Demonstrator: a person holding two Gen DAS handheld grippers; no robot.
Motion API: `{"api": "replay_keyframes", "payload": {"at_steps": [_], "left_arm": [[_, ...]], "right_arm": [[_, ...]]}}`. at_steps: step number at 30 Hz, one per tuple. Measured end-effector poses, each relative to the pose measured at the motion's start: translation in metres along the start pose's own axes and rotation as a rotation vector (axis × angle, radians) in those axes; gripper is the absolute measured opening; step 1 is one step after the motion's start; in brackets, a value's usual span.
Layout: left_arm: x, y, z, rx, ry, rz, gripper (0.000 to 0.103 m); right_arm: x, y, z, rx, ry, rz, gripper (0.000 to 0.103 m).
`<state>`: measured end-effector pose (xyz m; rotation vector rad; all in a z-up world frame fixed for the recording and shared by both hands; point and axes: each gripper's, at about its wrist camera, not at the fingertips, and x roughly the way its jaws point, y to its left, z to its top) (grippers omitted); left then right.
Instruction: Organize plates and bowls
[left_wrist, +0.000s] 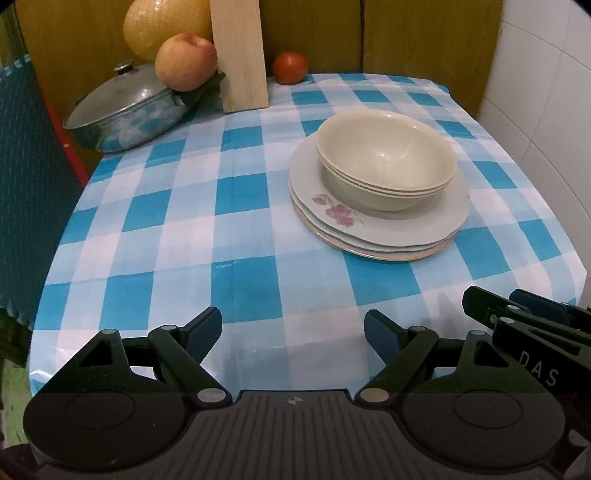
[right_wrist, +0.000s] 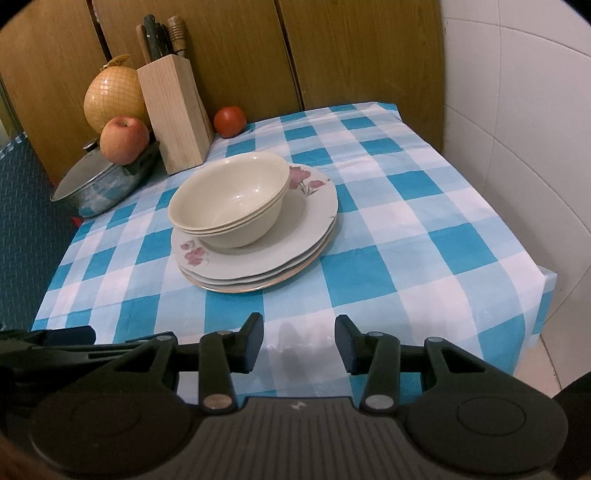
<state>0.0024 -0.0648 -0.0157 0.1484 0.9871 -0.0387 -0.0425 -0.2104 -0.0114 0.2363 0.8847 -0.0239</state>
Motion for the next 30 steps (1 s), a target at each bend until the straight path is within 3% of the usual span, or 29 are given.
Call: {"api": "replay_keyframes", "payload": {"at_steps": [30], "left_arm": [[-0.0057,-0.001,0.0,0.023,-0.036,0.016,0.089]], "right_arm": [[-0.0036,0.0007,-0.0009,0.003,-0.015,0.003,0.041]]}}
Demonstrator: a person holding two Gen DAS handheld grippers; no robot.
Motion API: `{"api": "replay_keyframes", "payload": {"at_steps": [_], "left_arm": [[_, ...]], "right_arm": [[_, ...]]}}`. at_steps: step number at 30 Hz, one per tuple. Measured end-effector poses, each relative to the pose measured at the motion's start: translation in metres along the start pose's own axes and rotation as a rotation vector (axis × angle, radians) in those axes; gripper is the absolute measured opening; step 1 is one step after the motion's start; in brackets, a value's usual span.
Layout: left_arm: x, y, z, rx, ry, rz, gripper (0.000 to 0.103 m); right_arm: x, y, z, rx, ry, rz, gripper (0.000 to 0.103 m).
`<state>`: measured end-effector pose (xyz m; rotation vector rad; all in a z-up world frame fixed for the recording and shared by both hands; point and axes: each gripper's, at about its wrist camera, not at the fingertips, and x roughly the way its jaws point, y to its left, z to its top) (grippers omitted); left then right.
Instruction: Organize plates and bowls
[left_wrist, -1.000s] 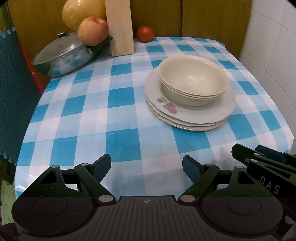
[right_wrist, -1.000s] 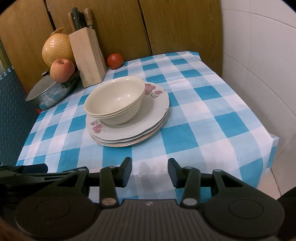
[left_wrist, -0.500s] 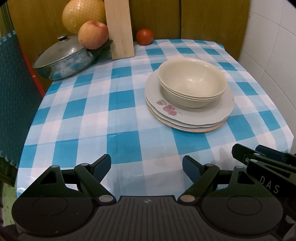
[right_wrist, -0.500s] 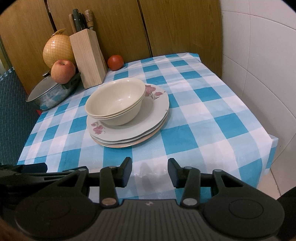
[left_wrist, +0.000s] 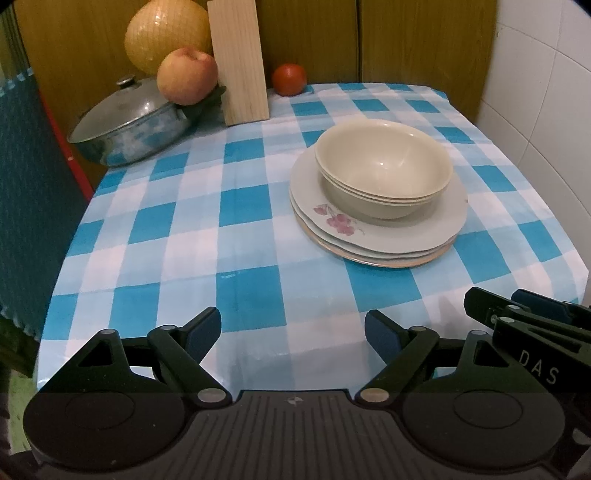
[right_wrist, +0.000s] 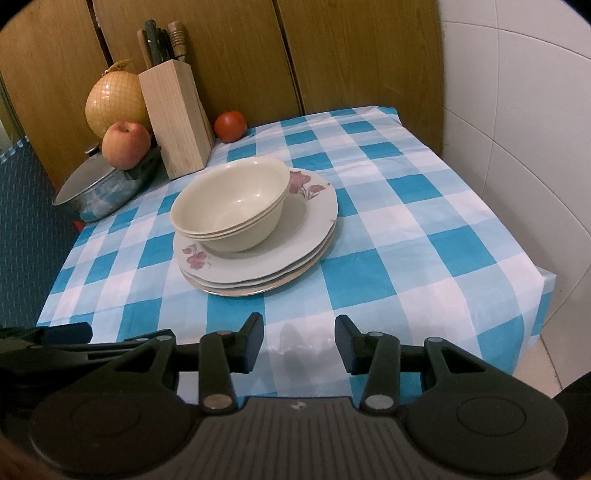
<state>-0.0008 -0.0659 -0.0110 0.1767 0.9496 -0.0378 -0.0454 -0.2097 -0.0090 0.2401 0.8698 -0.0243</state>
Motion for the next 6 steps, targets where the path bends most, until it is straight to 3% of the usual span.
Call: {"api": "replay_keyframes", "payload": {"at_steps": [6], "left_arm": [[0.0005,0.0004,0.0001,0.0,0.0,-0.001,0.09]], "right_arm": [[0.0006,0.0001,0.0001,0.001,0.001,0.002,0.041]]}}
